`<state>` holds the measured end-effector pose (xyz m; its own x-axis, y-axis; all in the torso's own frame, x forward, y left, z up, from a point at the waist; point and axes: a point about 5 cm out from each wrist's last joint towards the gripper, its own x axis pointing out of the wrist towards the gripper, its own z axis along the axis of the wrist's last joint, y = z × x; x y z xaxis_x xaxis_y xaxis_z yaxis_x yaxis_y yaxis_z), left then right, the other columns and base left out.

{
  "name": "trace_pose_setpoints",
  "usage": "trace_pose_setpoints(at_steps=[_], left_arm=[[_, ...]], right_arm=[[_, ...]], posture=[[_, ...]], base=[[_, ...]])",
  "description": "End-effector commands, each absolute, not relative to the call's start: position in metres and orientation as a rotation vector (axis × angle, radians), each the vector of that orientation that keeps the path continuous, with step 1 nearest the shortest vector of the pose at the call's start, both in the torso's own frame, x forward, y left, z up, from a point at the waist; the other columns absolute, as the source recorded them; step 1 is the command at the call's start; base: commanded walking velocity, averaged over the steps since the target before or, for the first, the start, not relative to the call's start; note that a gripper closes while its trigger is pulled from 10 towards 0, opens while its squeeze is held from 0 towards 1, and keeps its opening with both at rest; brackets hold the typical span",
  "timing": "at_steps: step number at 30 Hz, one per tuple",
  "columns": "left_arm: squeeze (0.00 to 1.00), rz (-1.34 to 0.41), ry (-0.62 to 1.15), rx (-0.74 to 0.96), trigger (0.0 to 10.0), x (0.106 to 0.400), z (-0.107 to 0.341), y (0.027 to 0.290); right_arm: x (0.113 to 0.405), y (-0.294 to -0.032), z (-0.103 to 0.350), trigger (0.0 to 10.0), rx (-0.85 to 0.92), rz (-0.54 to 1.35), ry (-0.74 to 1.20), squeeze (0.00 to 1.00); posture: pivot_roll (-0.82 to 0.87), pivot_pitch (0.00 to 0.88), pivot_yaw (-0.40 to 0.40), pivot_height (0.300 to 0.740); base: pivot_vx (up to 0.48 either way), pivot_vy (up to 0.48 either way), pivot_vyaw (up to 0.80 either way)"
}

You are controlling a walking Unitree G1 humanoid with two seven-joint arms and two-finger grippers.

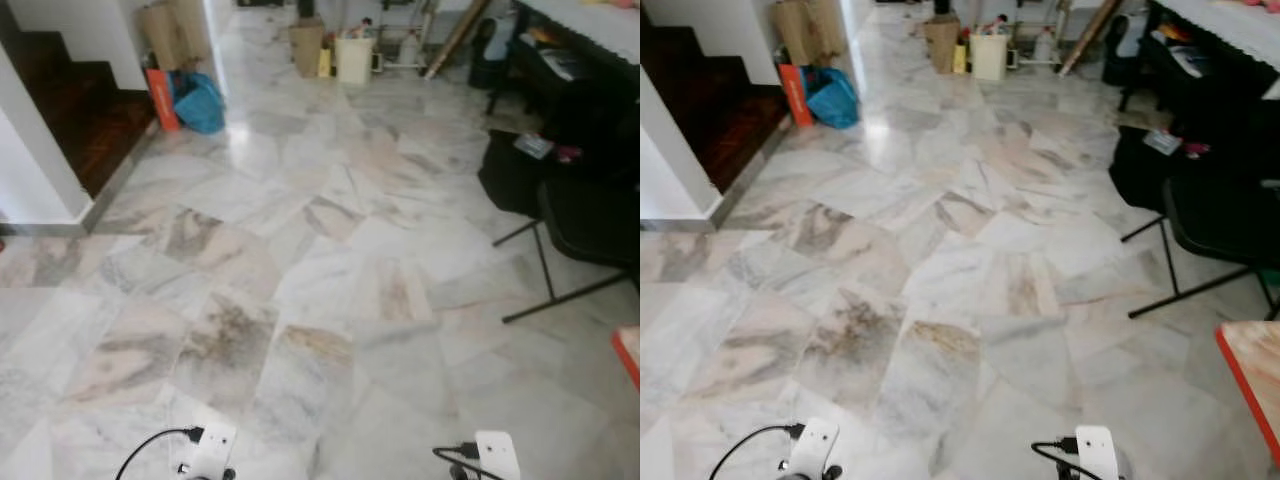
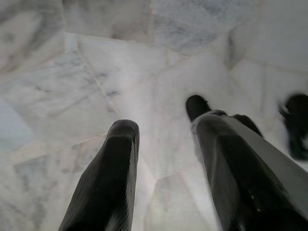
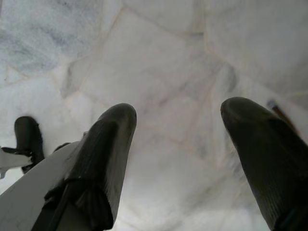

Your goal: Hang hanger

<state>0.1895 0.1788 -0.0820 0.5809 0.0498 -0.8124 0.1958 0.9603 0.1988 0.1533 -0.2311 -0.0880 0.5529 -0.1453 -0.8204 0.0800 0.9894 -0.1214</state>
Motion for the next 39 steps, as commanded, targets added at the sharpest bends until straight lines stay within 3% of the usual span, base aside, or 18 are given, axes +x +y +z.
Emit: trace_pose_setpoints(at_steps=[1,39], left_arm=[[0.0,-0.088,0.966,0.27,10.0,0.1854,-0.0845,0.1763],[0.0,-0.098,0.982,0.271,10.0,0.181,-0.0869,0.1741]], right_arm=[[0.1505,-0.2326,-0.0886,10.0,-0.069,-0.141,0.98,0.0],[0.1502,-0.2308,-0.0892,10.0,-0.069,-0.136,0.984,0.0]], posture=[[-0.13,0.0,0.009,0.74],[-0.13,0.0,0.006,0.74]], base=[[-0.322,0.0,0.0],[-0.338,0.0,0.0]])
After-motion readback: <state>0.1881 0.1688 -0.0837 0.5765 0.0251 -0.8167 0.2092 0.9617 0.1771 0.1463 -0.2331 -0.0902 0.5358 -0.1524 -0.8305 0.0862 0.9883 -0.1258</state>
